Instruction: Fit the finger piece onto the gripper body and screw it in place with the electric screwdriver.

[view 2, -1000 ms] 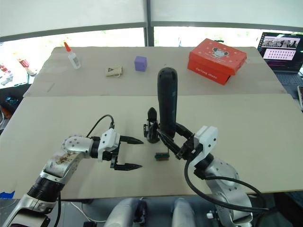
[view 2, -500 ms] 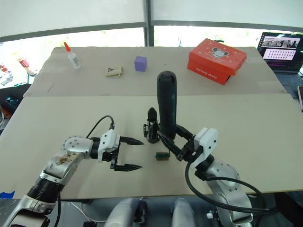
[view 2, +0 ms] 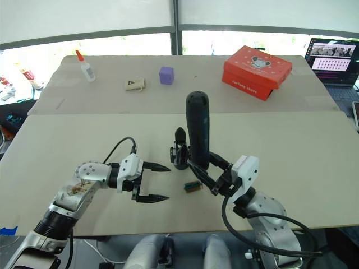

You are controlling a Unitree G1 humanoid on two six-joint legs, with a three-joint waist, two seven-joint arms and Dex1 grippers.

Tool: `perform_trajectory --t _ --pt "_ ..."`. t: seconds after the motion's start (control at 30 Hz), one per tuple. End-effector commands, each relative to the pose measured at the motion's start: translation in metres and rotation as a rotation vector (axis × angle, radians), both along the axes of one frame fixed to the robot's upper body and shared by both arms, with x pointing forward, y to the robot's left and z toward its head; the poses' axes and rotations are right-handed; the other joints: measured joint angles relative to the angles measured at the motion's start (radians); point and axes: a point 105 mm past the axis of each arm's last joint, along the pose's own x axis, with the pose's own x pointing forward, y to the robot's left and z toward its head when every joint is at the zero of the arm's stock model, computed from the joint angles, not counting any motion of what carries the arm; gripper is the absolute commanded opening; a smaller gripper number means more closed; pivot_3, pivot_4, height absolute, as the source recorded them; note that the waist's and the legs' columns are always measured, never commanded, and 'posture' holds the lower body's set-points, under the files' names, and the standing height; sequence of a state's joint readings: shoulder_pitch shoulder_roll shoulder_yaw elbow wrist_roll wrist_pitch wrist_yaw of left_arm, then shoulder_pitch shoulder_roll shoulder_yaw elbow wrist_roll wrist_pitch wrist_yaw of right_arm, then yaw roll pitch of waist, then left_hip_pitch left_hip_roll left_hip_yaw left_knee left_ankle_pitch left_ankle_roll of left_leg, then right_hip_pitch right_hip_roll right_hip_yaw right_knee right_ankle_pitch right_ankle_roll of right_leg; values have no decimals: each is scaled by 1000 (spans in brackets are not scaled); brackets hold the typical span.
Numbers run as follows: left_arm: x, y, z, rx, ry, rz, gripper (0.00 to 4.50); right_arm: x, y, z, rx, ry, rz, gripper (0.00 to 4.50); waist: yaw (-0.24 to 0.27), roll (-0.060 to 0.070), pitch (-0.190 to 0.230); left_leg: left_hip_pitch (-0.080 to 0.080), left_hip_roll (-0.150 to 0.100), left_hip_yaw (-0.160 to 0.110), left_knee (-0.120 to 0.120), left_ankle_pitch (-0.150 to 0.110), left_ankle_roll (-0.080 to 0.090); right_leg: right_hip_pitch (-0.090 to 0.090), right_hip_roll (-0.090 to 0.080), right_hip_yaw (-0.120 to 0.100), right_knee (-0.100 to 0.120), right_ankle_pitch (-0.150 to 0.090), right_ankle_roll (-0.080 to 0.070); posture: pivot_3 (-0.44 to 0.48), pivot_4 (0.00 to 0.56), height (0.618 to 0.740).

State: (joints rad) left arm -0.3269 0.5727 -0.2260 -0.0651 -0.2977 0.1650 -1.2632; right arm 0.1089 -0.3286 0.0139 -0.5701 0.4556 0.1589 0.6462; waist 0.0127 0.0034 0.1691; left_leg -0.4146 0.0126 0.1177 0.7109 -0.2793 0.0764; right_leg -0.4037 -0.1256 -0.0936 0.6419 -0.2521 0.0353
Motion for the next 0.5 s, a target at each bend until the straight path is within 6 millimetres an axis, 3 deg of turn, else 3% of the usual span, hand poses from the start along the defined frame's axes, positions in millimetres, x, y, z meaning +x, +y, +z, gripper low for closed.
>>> perform_trajectory --t 0.03,0.5 --pt "1 -3 6 -8 -42 -16 4500 -7 2 34 55 -138 20 1887 0 0 0 0 0 0 0 0 0 0 0 0 0 0 0 0 150 740" --pt "1 -3 6 -5 -46 -12 4500 0 9 46 56 -148 21 1887 0 0 0 0 0 0 0 0 0 0 0 0 0 0 0 0 150 740"
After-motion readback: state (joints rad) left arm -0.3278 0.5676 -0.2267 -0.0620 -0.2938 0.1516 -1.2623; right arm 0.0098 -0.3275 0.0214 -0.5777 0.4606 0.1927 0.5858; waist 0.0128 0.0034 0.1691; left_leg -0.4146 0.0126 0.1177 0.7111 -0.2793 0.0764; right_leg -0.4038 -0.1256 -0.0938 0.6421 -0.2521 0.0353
